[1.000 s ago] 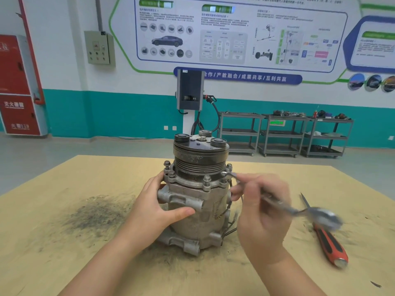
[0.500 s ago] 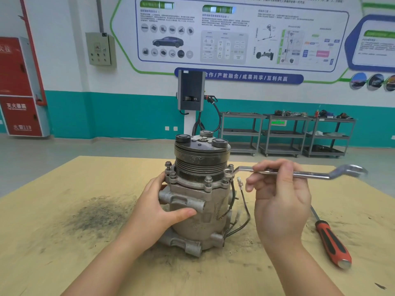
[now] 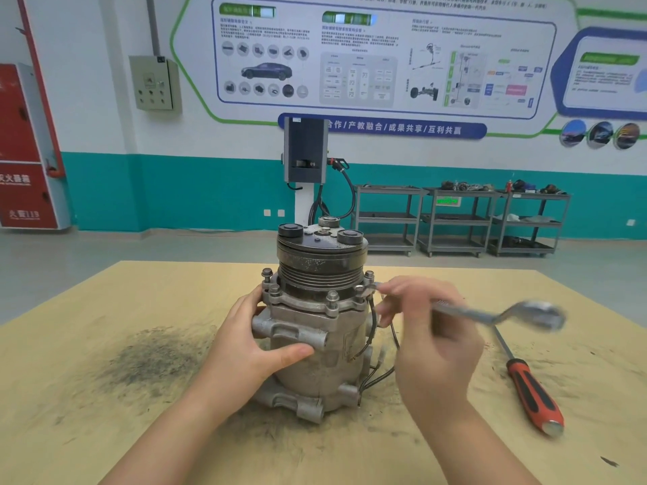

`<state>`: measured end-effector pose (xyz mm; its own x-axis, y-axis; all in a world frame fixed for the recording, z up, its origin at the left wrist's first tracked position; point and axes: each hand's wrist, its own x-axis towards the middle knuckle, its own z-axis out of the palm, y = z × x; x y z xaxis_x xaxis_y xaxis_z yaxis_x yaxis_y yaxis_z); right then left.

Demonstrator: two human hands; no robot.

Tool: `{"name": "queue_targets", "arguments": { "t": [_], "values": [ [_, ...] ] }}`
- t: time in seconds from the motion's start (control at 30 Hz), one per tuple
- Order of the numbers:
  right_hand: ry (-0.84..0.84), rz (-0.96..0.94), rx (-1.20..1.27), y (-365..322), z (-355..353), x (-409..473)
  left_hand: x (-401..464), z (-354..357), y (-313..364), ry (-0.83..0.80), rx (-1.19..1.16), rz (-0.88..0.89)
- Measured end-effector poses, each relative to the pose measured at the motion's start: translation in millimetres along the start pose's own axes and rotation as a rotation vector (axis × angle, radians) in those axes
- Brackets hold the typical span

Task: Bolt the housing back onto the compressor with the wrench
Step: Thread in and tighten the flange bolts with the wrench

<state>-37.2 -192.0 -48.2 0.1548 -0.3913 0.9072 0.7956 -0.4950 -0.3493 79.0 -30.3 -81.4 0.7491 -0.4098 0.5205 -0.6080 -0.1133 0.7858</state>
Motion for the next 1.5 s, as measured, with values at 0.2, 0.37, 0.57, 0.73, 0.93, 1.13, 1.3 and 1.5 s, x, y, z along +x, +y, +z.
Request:
{"name": "queue_targets", "arguments": {
  "t": [0.2,0.37,0.57,0.73,0.93,1.13,1.3,1.5],
  "values": [
    [-0.292,-0.27,-0.333,-4.6,15.5,-15.2,4.7,1.7,-2.9,0.024,0.035,0.045],
    [0.001,0.02,0.074,-12.0,8.1,-0.8,0.2,0.4,-2.0,0.025,0.024,0.031],
    [0.321,0.597,0.455,-3.0,-7.8,21.2,0.8,-0.3,1.2,0.004,-0.007,-0.018],
    [0.326,0.756,0.654,3.9,-13.3,26.6,-0.9,-0.9,3.2,-0.002,-0.013,-0.024],
    [0.181,0.714,0.611,3.5,-16.0,27.7,-0.8,-0.4,3.4,0.002,0.006,-0.002],
    [0.16,0.415,0.334,3.5,-7.5,12.0,1.2,-0.1,-2.9,0.007,0.01,-0.005],
    [-0.176,-0.166,-0.174,-2.3,9.3,-11.3,2.1,-0.1,-4.8,0.011,0.003,-0.009],
    [-0.293,-0.174,-0.331,-6.2,16.6,-13.6,4.0,1.9,-5.1,0.021,0.02,0.011]
  ]
}}
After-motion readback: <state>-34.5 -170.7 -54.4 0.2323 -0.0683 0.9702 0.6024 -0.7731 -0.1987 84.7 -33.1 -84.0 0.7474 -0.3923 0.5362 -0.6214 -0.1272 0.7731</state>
